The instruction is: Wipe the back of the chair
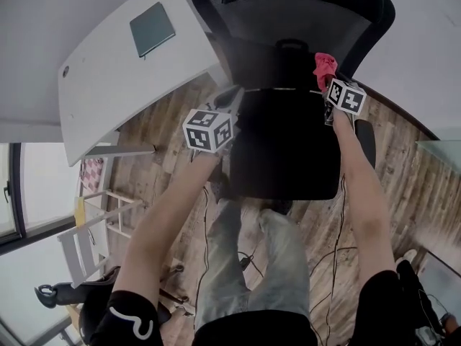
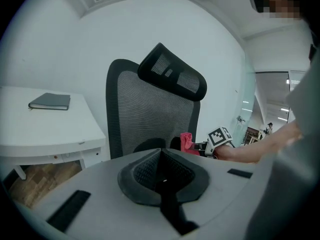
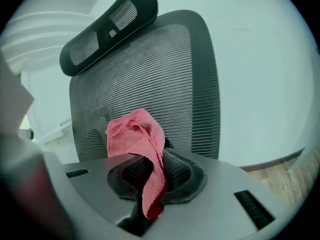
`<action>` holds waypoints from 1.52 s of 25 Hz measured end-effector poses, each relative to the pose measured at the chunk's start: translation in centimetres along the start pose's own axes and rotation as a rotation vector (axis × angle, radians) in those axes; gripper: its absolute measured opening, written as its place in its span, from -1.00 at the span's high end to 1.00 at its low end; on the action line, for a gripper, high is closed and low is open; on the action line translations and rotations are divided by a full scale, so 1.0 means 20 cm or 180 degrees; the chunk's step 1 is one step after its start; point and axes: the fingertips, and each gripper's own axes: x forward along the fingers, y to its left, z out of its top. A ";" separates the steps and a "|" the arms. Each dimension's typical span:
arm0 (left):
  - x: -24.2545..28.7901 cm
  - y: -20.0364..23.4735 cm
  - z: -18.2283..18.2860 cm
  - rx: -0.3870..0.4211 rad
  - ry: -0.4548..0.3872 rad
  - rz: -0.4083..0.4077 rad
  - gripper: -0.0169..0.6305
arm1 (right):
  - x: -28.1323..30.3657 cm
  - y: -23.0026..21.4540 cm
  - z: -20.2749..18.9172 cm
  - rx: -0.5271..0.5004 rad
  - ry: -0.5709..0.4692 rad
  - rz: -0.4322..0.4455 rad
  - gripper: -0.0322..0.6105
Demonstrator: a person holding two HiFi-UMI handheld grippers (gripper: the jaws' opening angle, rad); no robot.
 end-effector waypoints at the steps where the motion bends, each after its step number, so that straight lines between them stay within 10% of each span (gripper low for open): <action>1: 0.01 -0.02 0.01 0.0003 -0.0006 -0.0005 0.87 | -0.02 -0.05 0.00 0.0008 0.0006 -0.0043 0.68; 15: -0.01 -0.23 0.10 0.0075 -0.0059 0.0052 0.87 | -0.41 -0.50 0.10 0.0480 -0.0209 -0.0279 0.69; 27: -0.48 -0.58 0.40 0.0224 -0.0324 -0.0120 0.87 | -1.17 0.25 0.23 0.0226 -0.0405 0.0573 0.69; 38: -1.43 -0.98 0.58 0.0327 -0.0657 -0.0036 0.87 | -2.29 0.87 0.31 -0.0059 -0.0690 0.0759 0.69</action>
